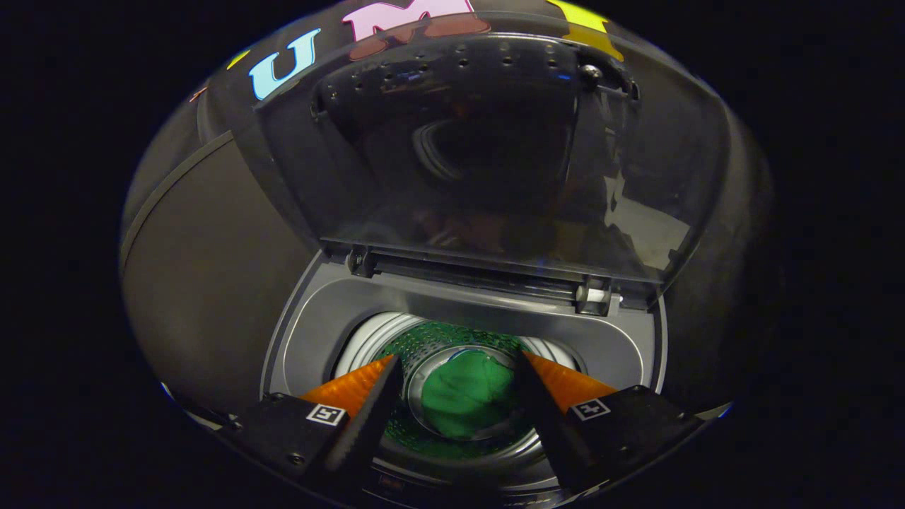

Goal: Put the clothes into the washing machine and then close the washing machine lid.

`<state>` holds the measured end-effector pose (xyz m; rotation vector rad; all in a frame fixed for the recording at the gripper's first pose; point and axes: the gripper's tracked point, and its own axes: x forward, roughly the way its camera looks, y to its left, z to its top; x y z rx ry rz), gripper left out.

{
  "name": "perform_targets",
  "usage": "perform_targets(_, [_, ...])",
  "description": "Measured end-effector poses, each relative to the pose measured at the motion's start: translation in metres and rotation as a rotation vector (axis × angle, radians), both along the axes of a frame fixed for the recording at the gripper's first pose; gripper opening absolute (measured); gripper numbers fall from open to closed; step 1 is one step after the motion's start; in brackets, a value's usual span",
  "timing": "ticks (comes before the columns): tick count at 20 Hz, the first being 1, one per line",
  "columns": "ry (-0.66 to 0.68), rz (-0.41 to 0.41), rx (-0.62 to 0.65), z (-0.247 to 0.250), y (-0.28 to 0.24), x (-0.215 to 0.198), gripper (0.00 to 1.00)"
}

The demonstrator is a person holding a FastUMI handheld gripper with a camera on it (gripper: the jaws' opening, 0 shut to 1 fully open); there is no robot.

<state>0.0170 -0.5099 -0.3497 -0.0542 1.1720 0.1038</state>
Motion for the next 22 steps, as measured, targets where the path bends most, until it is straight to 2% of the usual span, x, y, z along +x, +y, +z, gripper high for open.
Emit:
perform_targets(4, [0.125,0.005,-0.009,-0.011,-0.001,-0.025,0.98])
perform_targets(8, [0.078,0.113,-0.054,0.004,0.004,-0.02,0.99])
perform_targets(11, [0.032,0.161,-0.033,0.028,0.023,-0.005,0.99])
perform_targets(14, [-0.043,0.2,-0.003,0.06,0.045,0.012,0.98])
perform_targets(20, [-0.346,0.39,0.096,0.162,0.113,0.07,0.99])
perform_targets(22, [-0.408,0.375,0.142,0.193,0.132,0.091,0.98])
